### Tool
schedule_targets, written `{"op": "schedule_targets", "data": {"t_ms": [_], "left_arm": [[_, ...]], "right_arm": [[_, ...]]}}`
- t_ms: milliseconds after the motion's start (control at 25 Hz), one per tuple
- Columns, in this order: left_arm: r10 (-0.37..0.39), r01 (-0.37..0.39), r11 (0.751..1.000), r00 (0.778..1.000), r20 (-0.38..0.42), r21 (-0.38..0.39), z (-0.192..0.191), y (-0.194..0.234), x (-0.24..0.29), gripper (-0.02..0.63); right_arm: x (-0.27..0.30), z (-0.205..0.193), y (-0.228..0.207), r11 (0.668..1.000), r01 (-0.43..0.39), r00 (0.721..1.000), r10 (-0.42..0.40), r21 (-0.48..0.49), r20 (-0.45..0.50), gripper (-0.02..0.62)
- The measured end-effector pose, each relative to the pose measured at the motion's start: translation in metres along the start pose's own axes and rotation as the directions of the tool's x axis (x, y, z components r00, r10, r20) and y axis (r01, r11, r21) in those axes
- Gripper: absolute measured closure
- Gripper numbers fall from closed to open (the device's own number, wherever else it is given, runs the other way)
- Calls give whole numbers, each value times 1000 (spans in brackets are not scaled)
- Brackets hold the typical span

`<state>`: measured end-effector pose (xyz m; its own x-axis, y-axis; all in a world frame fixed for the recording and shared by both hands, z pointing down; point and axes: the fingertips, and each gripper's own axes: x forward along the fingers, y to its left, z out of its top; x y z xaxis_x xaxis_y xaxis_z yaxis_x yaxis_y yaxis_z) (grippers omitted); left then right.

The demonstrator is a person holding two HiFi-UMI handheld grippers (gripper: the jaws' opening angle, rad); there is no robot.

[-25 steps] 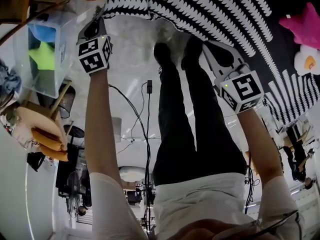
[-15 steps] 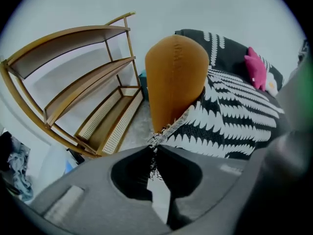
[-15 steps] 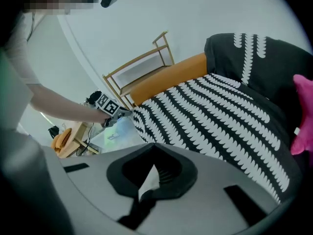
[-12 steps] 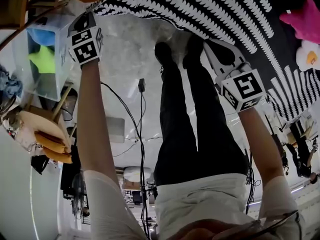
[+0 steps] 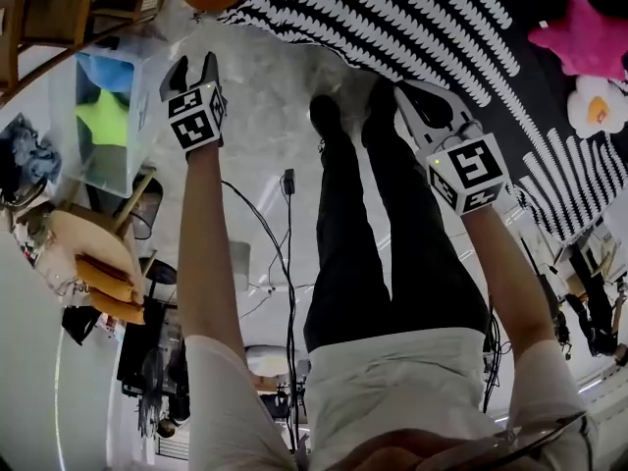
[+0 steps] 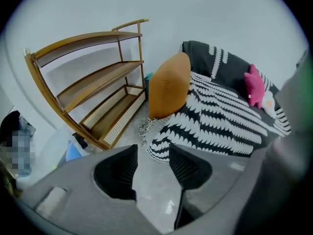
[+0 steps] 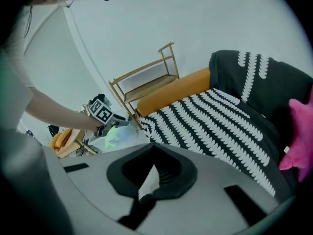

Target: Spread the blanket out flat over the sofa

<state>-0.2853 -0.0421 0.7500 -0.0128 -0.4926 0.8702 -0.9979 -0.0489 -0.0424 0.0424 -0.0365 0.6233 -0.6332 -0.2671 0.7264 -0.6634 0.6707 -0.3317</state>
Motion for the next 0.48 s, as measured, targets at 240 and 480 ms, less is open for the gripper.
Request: {"op": "schedule_targets", "data": {"t_ms": [240, 480], "left_arm": [[-54, 53, 999, 994, 90, 10, 40, -31, -71, 405], [-119, 104, 990, 979, 168, 93, 104, -48, -171, 405]], "right_arm": [[-38, 43, 14, 999, 10, 998, -7, -44, 61, 594], [-110, 105, 48, 998, 22, 996, -17, -56, 92, 594]]}}
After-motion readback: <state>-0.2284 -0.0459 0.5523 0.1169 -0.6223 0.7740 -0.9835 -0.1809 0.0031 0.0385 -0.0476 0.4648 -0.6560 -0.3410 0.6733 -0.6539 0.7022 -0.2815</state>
